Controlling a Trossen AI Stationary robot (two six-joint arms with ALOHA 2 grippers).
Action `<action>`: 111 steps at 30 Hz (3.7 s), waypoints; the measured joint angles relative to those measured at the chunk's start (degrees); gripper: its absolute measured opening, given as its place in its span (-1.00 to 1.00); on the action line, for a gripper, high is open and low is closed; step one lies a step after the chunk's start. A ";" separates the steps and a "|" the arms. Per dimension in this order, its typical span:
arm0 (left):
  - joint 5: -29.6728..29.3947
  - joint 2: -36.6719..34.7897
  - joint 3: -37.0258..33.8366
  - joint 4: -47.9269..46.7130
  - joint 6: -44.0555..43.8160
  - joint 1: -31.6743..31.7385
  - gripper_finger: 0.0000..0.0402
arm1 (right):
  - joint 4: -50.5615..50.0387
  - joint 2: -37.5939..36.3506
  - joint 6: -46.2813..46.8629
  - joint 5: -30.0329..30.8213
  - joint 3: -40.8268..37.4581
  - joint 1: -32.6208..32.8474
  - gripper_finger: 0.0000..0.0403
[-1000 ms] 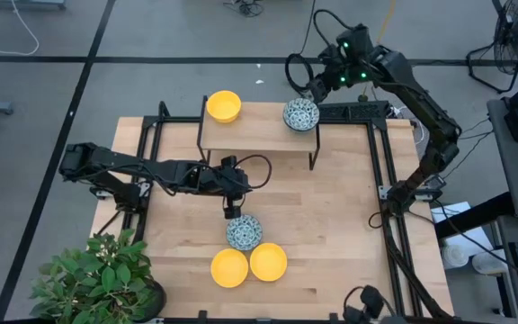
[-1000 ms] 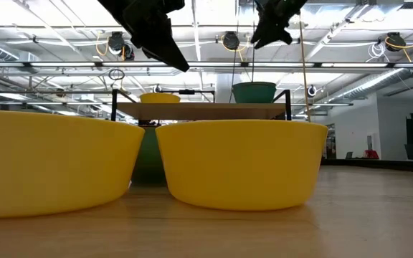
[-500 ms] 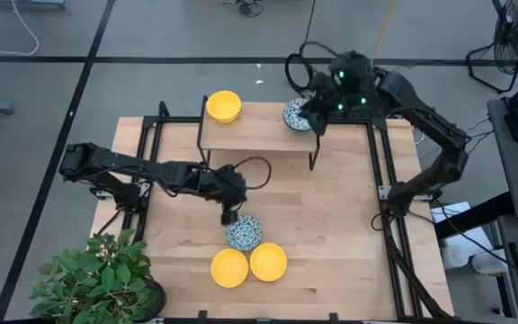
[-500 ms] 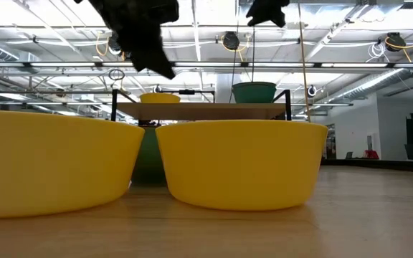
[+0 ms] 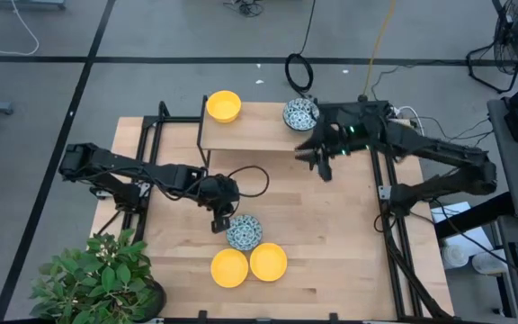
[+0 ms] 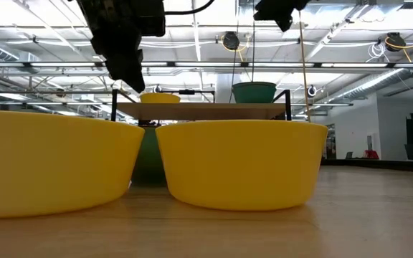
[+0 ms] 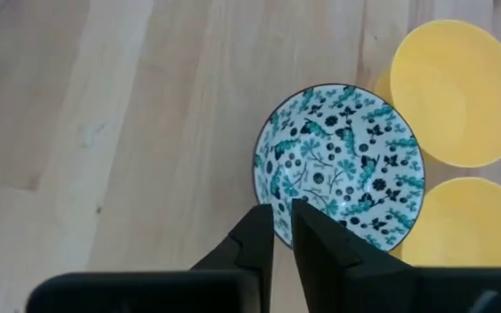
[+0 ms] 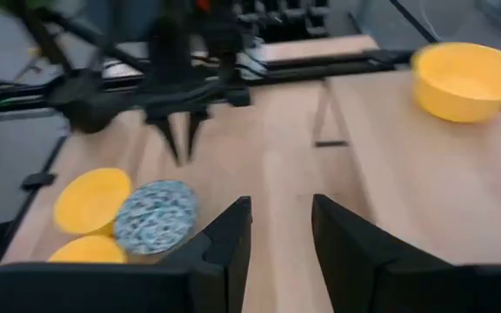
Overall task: Pick & Place Mini bowls
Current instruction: Stack the right yellow bowl on top of the yellow bowl on the shelf
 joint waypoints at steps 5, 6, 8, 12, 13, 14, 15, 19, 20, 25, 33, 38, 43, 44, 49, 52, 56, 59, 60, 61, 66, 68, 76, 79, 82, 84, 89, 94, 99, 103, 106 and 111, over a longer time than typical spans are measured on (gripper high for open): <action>-0.01 -0.01 0.00 2.26 1.15 -0.17 -0.72 | 15.02 -7.29 -0.69 -0.06 -13.83 5.80 -0.47; -0.05 0.00 0.00 2.88 1.68 -0.17 -0.72 | 19.06 -8.46 -0.78 -0.04 -16.66 6.82 -0.47; -0.11 -0.02 0.00 4.04 2.01 -0.15 -0.72 | 26.83 -10.59 -0.58 -0.05 -22.30 8.85 -0.47; -0.09 -0.02 0.00 4.92 1.53 -0.17 -0.76 | 35.16 -11.93 -1.20 -0.09 -30.64 13.93 -0.43; -0.09 -0.02 0.00 4.92 1.53 -0.17 -0.77 | 34.49 -11.86 -1.33 -0.07 -31.30 15.73 -0.41; -0.09 -0.02 0.00 4.91 1.53 -0.17 -0.78 | 33.33 -11.59 -1.23 0.06 -31.53 17.77 -0.38; -0.09 -0.02 -0.01 4.87 1.57 -0.17 -0.79 | 32.25 -10.90 -0.89 0.35 -31.55 19.98 -0.35; -1.47 -0.02 -0.02 4.94 3.75 -0.15 -0.82 | 29.24 -6.44 2.68 6.75 -31.33 30.79 -0.20; -2.42 -0.02 -0.02 4.94 4.29 -0.15 -0.83 | 28.45 -4.95 4.37 9.14 -30.52 33.14 -0.17; -7.82 -0.04 -0.02 4.98 5.00 -0.15 -0.84 | 16.78 4.86 17.65 24.03 -21.99 40.66 -0.05; -15.80 -0.07 -0.02 5.53 10.15 0.55 -0.85 | 2.85 24.63 33.92 26.00 -4.42 41.55 0.05; -17.35 -0.07 -0.04 6.49 13.00 0.55 -0.85 | -2.64 33.34 40.27 21.09 3.45 39.36 0.04; -17.25 -0.07 -0.04 6.29 18.16 0.55 -0.85 | -4.19 38.28 47.61 19.34 4.61 36.65 0.00; -17.27 -0.07 -0.04 6.27 19.30 0.55 -0.85 | -4.24 38.75 49.29 18.32 4.64 36.26 0.00; -17.27 -0.07 -0.04 6.27 24.78 0.55 -0.85 | -2.94 40.82 55.66 14.38 4.62 35.76 0.00; -17.49 -0.07 -0.04 6.37 28.51 0.55 -0.85 | -2.87 40.95 58.40 13.35 4.64 36.10 0.00; -18.70 -0.07 -0.04 8.44 33.43 0.74 -0.85 | -3.47 40.97 60.54 13.32 4.62 36.83 0.00; -18.69 -0.07 -0.04 10.80 36.30 1.37 -0.85 | -6.05 40.95 62.20 13.31 4.65 37.24 -0.03; -18.69 -0.07 -0.04 11.52 36.77 1.67 -0.85 | -7.28 40.97 62.72 13.29 4.63 37.36 -0.05; -18.70 -0.07 -0.04 12.09 37.28 1.99 -0.85 | -8.43 40.97 63.31 13.28 4.62 37.47 -0.07; -18.71 -0.07 -0.04 14.50 37.14 3.66 -0.85 | -11.59 40.97 64.33 13.56 4.49 37.51 -0.22; -18.73 -0.07 -0.04 14.93 36.76 4.03 -0.85 | -10.72 40.97 63.95 13.55 4.18 37.51 -0.27; -18.66 -0.07 -0.04 15.06 34.90 4.57 -0.85 | -11.25 40.86 60.09 13.19 1.34 37.40 -0.54; -18.62 -0.07 -0.04 15.06 33.37 4.57 -0.85 | -13.35 40.36 57.91 11.66 0.65 37.24 -0.71; -18.62 -0.07 -0.04 15.06 32.47 4.57 -0.85 | -16.52 39.20 55.13 12.17 0.65 37.10 -0.91; -18.62 -0.07 -0.04 15.10 32.15 4.57 -0.85 | -18.09 37.50 53.11 13.58 0.63 37.07 -0.97; -18.50 -0.07 -0.04 15.26 29.39 4.57 -0.85 | -18.29 30.67 49.76 23.06 0.62 37.99 -0.99; -16.72 -0.07 -0.04 15.26 26.87 4.53 -0.85 | -17.54 22.48 44.30 39.86 0.52 41.88 -0.99; -10.47 -0.07 -0.04 15.10 23.42 4.48 -0.85 | -9.17 15.97 34.68 65.51 -5.68 46.88 -1.00; -4.25 -0.07 -0.04 15.68 25.99 3.98 -0.85 | 4.29 11.86 20.70 77.78 -14.89 47.34 -1.00; 3.10 -0.07 -0.04 18.39 35.78 2.22 -0.85 | 17.18 8.62 9.59 80.70 -22.28 45.36 -1.00; 6.94 -0.07 -0.04 28.78 42.48 -1.66 -0.85 | 39.56 2.85 -7.35 88.65 -33.11 40.25 -1.00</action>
